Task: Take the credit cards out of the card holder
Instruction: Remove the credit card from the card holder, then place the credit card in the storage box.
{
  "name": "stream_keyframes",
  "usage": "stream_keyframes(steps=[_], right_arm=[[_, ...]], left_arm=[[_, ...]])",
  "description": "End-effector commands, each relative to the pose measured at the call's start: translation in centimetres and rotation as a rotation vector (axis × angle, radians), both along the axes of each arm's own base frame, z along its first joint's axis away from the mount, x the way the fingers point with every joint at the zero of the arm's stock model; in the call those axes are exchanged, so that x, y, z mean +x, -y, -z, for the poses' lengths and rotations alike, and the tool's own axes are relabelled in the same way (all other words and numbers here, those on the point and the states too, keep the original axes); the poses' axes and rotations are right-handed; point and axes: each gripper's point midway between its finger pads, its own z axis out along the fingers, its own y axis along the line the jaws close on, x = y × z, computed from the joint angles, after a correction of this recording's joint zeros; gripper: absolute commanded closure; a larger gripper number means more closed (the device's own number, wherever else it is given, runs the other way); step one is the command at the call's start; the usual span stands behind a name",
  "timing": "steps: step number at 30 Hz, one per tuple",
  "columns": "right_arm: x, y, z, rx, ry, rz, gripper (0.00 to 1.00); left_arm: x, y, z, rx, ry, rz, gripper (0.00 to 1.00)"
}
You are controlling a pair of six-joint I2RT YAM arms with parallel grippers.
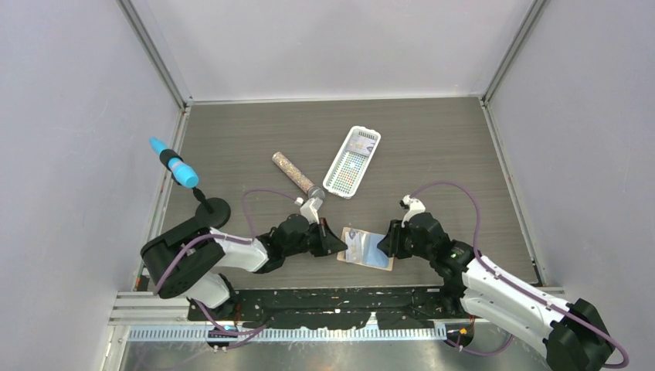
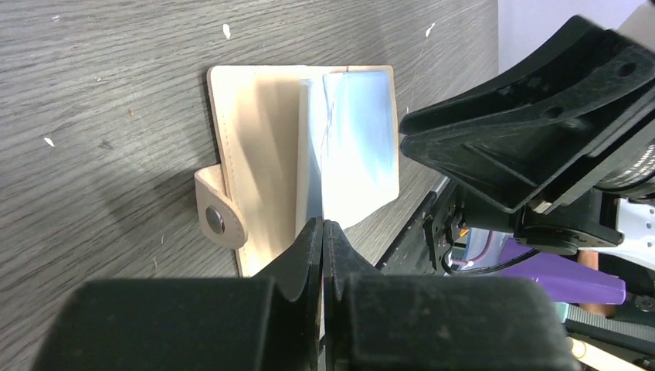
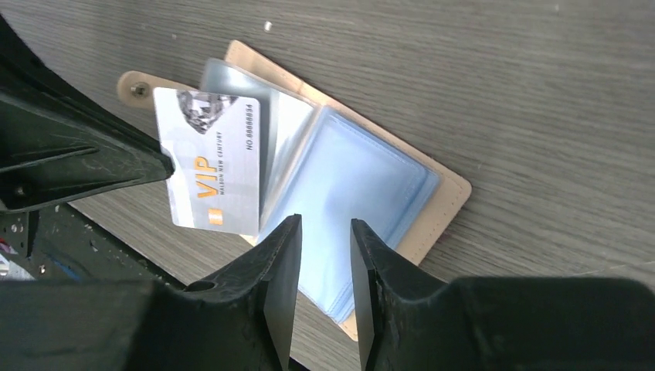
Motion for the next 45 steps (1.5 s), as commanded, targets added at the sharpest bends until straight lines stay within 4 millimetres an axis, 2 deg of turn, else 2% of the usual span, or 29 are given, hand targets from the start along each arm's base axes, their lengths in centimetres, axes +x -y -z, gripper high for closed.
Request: stream_keyframes(steps=[1, 7, 12, 16, 22, 30, 43, 45], right_arm=[[1.2, -1.3, -4.2, 0.028, 0.123, -0.087, 0.62], [1.4, -2.9, -8.7, 0.067, 0.261, -0.223, 0.58], [1.1, -4.4, -10.6, 0.069, 0.345, -0.383, 0.58], [-0.8, -6.5, -12.2, 0.161, 0.409, -0.579, 0.56], [-3.0, -8.3, -13.8, 0.270, 0.448, -0.764, 0.55], [-3.6, -9.4, -13.1, 0.271, 0.370, -0.840, 0.52], [-4.9, -10.3, -11.3, 0.279, 0.264, -0.902, 0.55], [-5.0, -10.4, -11.2, 0.279, 0.255, -0.906, 0.58]], left_arm=[[0.1, -0.7, -0.5, 0.029, 0.067, 0.021, 1.00], [-1.4, -0.8, -2.4, 0.033, 0.132, 0.143, 1.00], [-2.9, -1.4, -4.3, 0.053, 0.186, 0.241, 1.00], [-3.9, -2.3, -5.8, 0.049, 0.233, 0.285, 1.00], [-5.8, -2.6, -7.9, 0.014, 0.282, 0.401, 1.00], [-7.0, -2.3, -9.3, -0.044, 0.309, 0.469, 1.00], [-7.0, -2.4, -9.3, -0.060, 0.317, 0.463, 1.00], [-7.0, -2.4, -9.4, -0.061, 0.320, 0.463, 1.00]])
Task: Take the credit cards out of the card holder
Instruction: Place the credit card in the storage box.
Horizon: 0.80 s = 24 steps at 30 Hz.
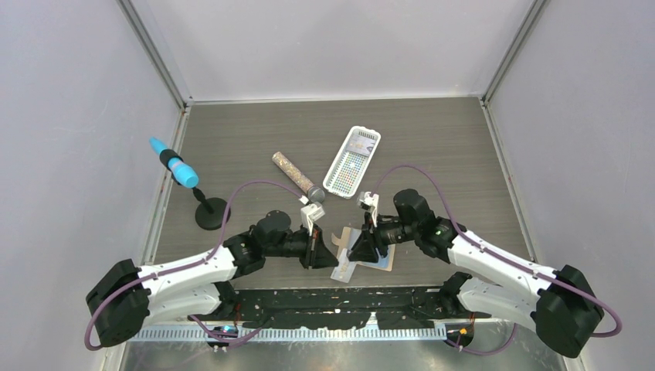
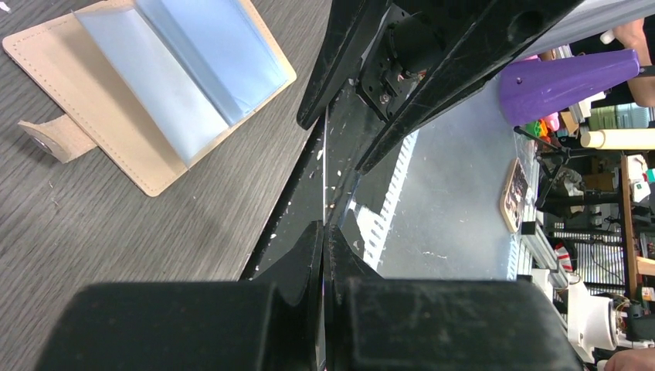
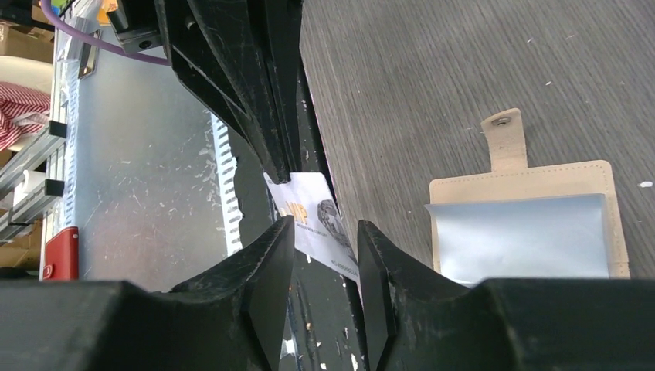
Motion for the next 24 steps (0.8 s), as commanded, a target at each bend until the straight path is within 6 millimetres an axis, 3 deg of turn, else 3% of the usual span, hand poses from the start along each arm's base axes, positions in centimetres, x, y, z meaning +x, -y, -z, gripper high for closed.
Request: stream_keyframes(steps=[1, 3, 5, 6, 9, 11, 14, 15, 16, 17, 21, 24], right_arm=[[0.2, -1.1, -2.1, 0.051, 0.041, -0.039, 0.59], [0.1, -1.1, -2.1, 0.052, 0.037, -0.042, 0.66], [0.2, -1.1, -2.2, 0.055, 0.041, -0.039, 0.78], [0.1, -1.1, -2.3, 0.058, 0.041, -0.039, 0.89], [0.2, -1.1, -3.1, 0.086, 0.058, -0.025, 0.94], [0.4, -1.1, -3.6, 0.102, 0.069, -0.003, 0.95], [1.4, -0.9, -4.0, 0.100, 0.086, 0.077, 0.95], [1.7, -0.7, -4.1, 0.090, 0.086, 0.100, 0.95], [2.5, -0.5, -4.3, 0.081, 0.098, 0.150, 0.95], [2.8, -0.3, -4.4, 0.071, 0.096, 0.174, 0.95], [6.1, 1.0, -6.0, 0.059, 0.118, 0.345, 0.95], [9.8, 2.5, -6.8, 0.031, 0.134, 0.516, 0.95]], left_arm=[[0.1, 0.4, -1.9, -0.062, 0.046, 0.020, 1.00], [0.1, 0.4, -1.9, -0.062, 0.047, 0.018, 1.00], [0.2, 0.4, -1.8, -0.057, 0.046, 0.013, 1.00], [0.3, 0.4, -1.8, -0.054, 0.047, 0.007, 1.00], [0.5, 0.2, -1.6, -0.037, 0.050, -0.008, 0.98], [0.9, 0.0, -1.6, -0.022, 0.057, -0.031, 0.83], [2.3, -1.0, -1.2, 0.047, 0.073, -0.127, 0.51], [2.6, -1.3, -1.1, 0.061, 0.084, -0.145, 0.27], [2.9, -1.6, -1.2, 0.070, 0.096, -0.163, 0.10], [3.2, -1.8, -1.4, 0.077, 0.110, -0.182, 0.02], [3.8, -3.2, -1.7, 0.142, 0.146, -0.226, 0.00], [4.2, -4.3, -2.8, 0.181, 0.187, -0.256, 0.00]])
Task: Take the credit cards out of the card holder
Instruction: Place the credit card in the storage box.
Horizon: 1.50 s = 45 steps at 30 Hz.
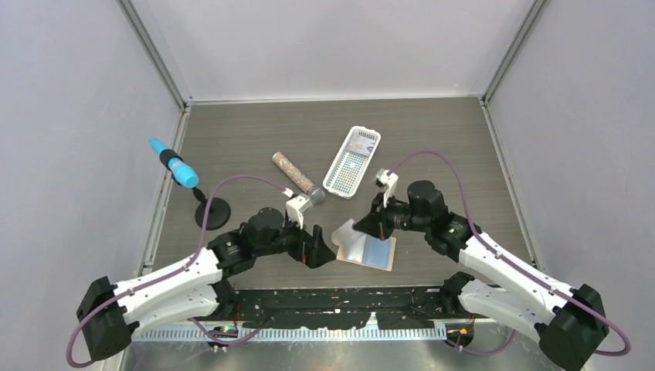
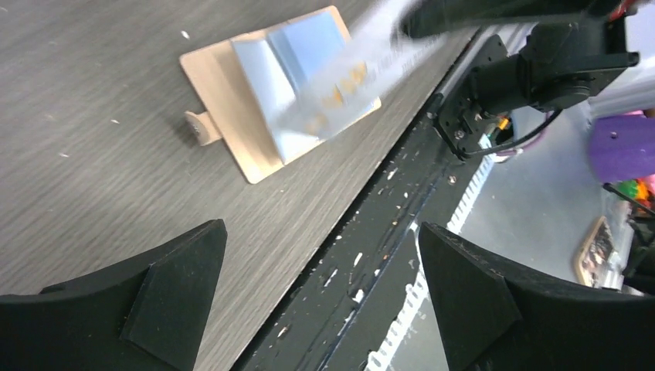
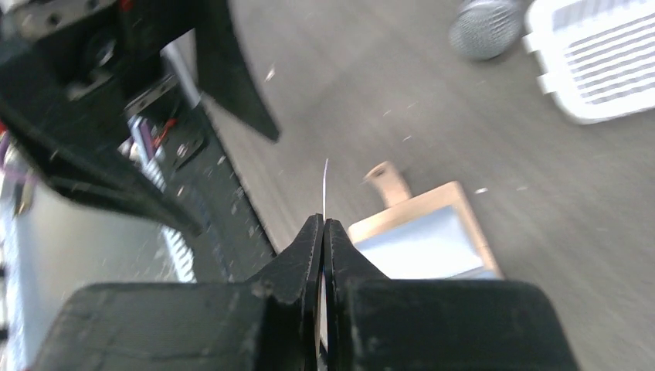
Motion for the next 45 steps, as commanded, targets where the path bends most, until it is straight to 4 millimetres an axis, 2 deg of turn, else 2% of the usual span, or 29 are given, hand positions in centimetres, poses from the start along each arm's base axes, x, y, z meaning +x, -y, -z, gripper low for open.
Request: stream_keyframes(steps=[1, 5, 7, 10, 11, 12, 13, 14, 15, 16, 17, 18, 19, 20, 21, 22, 23, 24, 25, 26, 28, 32, 41, 45], right_arm=[[6.1, 1.6, -4.3, 0.022, 0.082, 0.276, 0.95], [12.2, 3.9, -5.6, 0.048, 0.066, 0.525, 0.95], [15.2, 4.4, -5.5, 0.065, 0.045, 0.635, 0.95], [18.8, 4.4, -6.9, 0.137, 0.062, 0.751, 0.95], [20.4, 4.7, -6.5, 0.136, 0.054, 0.814, 0.95], [21.4, 4.7, -7.6, 0.172, 0.078, 0.842, 0.95], [22.7, 5.1, -6.6, 0.166, 0.063, 0.896, 0.95], [23.7, 5.1, -7.6, 0.207, 0.087, 0.916, 0.95], [24.8, 5.4, -6.6, 0.213, 0.066, 0.957, 0.95], [25.6, 5.3, -7.2, 0.248, 0.080, 0.971, 0.95], [26.7, 5.5, -6.2, 0.251, 0.059, 1.000, 0.95], [27.5, 5.5, -6.9, 0.283, 0.073, 1.013, 0.95], [28.5, 5.6, -5.6, 0.274, 0.050, 1.041, 0.95], [29.3, 5.5, -6.3, 0.299, 0.057, 1.049, 0.95], [30.2, 5.6, -5.0, 0.296, 0.031, 1.068, 0.95], [30.9, 5.5, -5.4, 0.313, 0.028, 1.075, 0.95], [31.7, 5.6, -4.2, 0.315, 0.001, 1.089, 0.95], [32.3, 5.8, -4.3, 0.328, -0.004, 1.099, 0.95], [32.9, 5.8, -3.2, 0.331, -0.032, 1.112, 0.95], [33.5, 6.0, -3.2, 0.340, -0.036, 1.123, 0.95], [34.6, 6.0, -1.5, 0.328, -0.070, 1.141, 0.95], [36.0, 6.0, 0.0, 0.317, -0.103, 1.156, 0.95], [37.1, 6.3, 3.3, 0.337, -0.185, 1.183, 0.94], [37.3, 6.3, 4.6, 0.330, -0.217, 1.198, 0.87]], left_arm=[[1.6, -1.9, -2.5, 0.076, 0.102, -0.073, 0.00], [2.2, -4.1, -4.3, 0.145, 0.167, -0.131, 0.00], [2.7, -5.5, -5.5, 0.184, 0.210, -0.168, 0.00], [3.1, -7.6, -6.2, 0.249, 0.250, -0.218, 0.00], [3.2, -8.2, -6.3, 0.268, 0.261, -0.235, 0.00], [3.1, -8.6, -6.3, 0.281, 0.262, -0.234, 0.00], [2.8, -8.7, -6.6, 0.278, 0.257, -0.229, 0.00], [2.4, -8.8, -6.7, 0.275, 0.246, -0.214, 0.00], [2.0, -8.9, -6.8, 0.276, 0.237, -0.201, 0.00], [1.7, -9.2, -6.9, 0.284, 0.230, -0.195, 0.00], [1.5, -9.5, -6.9, 0.296, 0.227, -0.190, 0.00], [1.3, -9.8, -6.7, 0.315, 0.227, -0.184, 0.00], [1.2, -10.3, -6.5, 0.336, 0.234, -0.179, 0.00], [1.2, -10.6, -6.3, 0.358, 0.242, -0.173, 0.01], [1.3, -11.1, -6.1, 0.371, 0.252, -0.183, 0.00], [1.3, -11.4, -6.0, 0.373, 0.248, -0.198, 0.00], [1.1, -11.4, -6.2, 0.362, 0.248, -0.196, 0.00], [0.8, -11.2, -6.4, 0.343, 0.248, -0.184, 0.00], [0.6, -11.2, -6.6, 0.327, 0.251, -0.175, 0.00], [0.5, -11.3, -6.6, 0.317, 0.255, -0.176, 0.00], [0.5, -11.8, -6.6, 0.312, 0.271, -0.195, 0.00], [0.4, -12.6, -6.8, 0.300, 0.301, -0.212, 0.00], [0.5, -13.2, -7.4, 0.268, 0.334, -0.240, 0.00], [0.5, -13.2, -7.6, 0.266, 0.339, -0.242, 0.00]])
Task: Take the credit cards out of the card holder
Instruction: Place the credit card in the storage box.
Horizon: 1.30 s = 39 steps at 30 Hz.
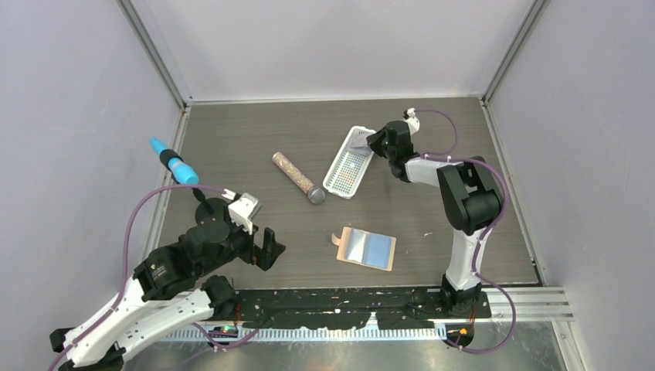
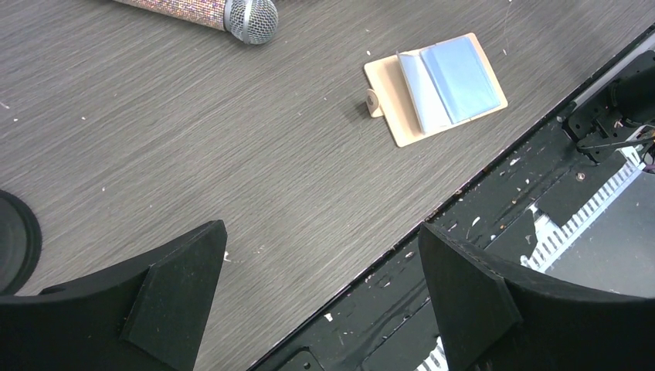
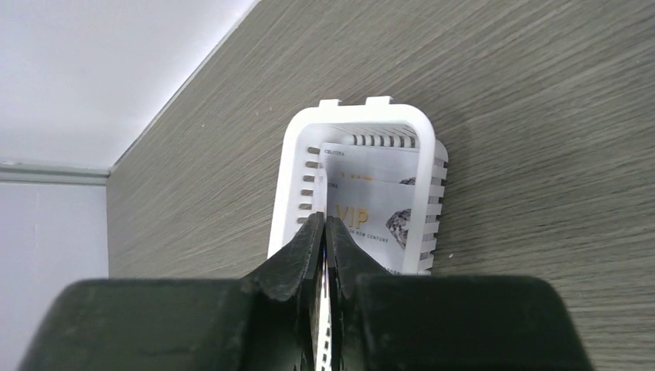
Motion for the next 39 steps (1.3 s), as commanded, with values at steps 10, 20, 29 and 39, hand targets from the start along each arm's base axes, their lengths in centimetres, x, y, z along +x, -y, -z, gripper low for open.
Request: stream_keyframes(steps=[10, 20, 29, 39], right_arm=[[1.5, 1.1, -2.2, -0.006, 0.025, 0.066, 0.67], [0.9, 3.2, -4.6, -0.188, -0.026, 0.075, 0.65], [0.7, -0.1, -5.6, -0.346, 0.013, -0.163, 0.72], [-1.7, -6.1, -0.3, -0.631, 0.055, -0.753, 0.94]], left_arm=[[0.2, -0.7, -1.2, -0.042, 0.067, -0.019, 0.00], [0.1, -0.9, -1.9, -0.076, 0.095, -0.019, 0.00], [0.0, -1.1, -2.4, -0.106, 0.121, -0.014, 0.00], [0.0, -1.1, -2.5, -0.110, 0.131, -0.013, 0.00]])
